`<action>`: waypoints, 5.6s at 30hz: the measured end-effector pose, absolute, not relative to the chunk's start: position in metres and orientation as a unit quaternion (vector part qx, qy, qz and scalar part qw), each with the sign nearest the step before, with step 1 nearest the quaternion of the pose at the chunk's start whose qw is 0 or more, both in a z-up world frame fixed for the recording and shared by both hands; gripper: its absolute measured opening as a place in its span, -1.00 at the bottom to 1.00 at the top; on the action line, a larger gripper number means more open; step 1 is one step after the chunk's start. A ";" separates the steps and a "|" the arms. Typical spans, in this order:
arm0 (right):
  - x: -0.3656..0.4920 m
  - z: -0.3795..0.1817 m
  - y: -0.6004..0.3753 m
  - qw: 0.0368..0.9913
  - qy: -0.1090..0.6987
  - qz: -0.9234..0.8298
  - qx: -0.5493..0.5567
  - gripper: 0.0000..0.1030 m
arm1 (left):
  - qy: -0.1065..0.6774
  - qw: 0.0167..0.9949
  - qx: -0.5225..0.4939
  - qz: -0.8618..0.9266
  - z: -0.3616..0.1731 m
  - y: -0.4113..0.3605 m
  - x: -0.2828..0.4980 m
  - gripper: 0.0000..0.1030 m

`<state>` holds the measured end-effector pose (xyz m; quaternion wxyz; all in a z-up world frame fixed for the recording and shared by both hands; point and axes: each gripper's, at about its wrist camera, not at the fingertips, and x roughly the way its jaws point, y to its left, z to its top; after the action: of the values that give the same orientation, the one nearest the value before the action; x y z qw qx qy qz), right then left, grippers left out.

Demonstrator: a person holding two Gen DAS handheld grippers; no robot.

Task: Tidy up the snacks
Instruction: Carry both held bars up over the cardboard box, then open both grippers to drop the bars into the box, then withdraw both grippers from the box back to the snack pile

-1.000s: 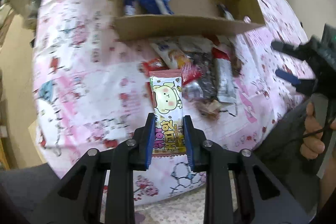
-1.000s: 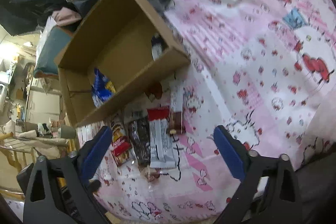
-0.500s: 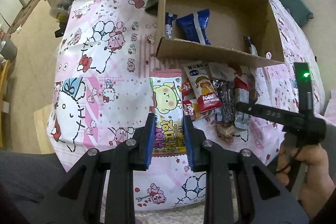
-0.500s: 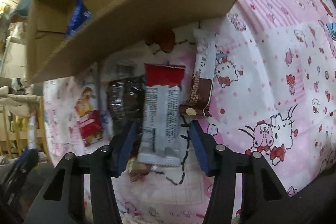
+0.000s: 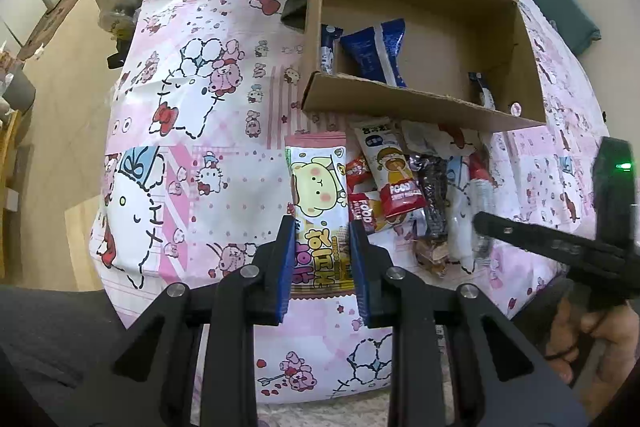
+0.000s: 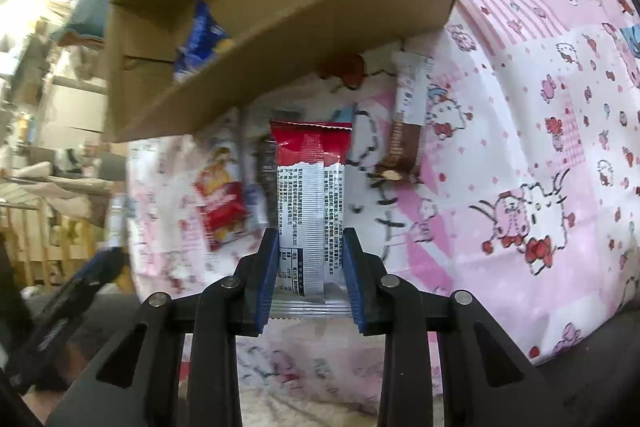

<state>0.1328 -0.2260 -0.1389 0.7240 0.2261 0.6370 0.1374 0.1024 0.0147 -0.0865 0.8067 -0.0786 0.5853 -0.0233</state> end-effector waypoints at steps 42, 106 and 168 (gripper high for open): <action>0.191 -0.016 -0.280 0.833 0.416 0.229 0.284 -0.37 | 0.454 0.890 -0.036 -0.020 0.007 0.002 0.193 -0.57; 0.240 -0.078 -0.261 0.816 0.494 0.177 0.241 0.25 | 0.447 0.893 -0.015 -0.057 -0.051 -0.036 0.237 0.59; 0.171 -0.135 -0.309 0.731 0.613 0.032 0.298 0.77 | 0.531 0.844 -0.076 0.017 -0.066 0.016 0.142 0.90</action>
<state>0.1713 -0.3095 -0.1347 0.7315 0.2977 0.6126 0.0321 0.1420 0.0163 -0.0663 0.8437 -0.0759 0.5311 0.0168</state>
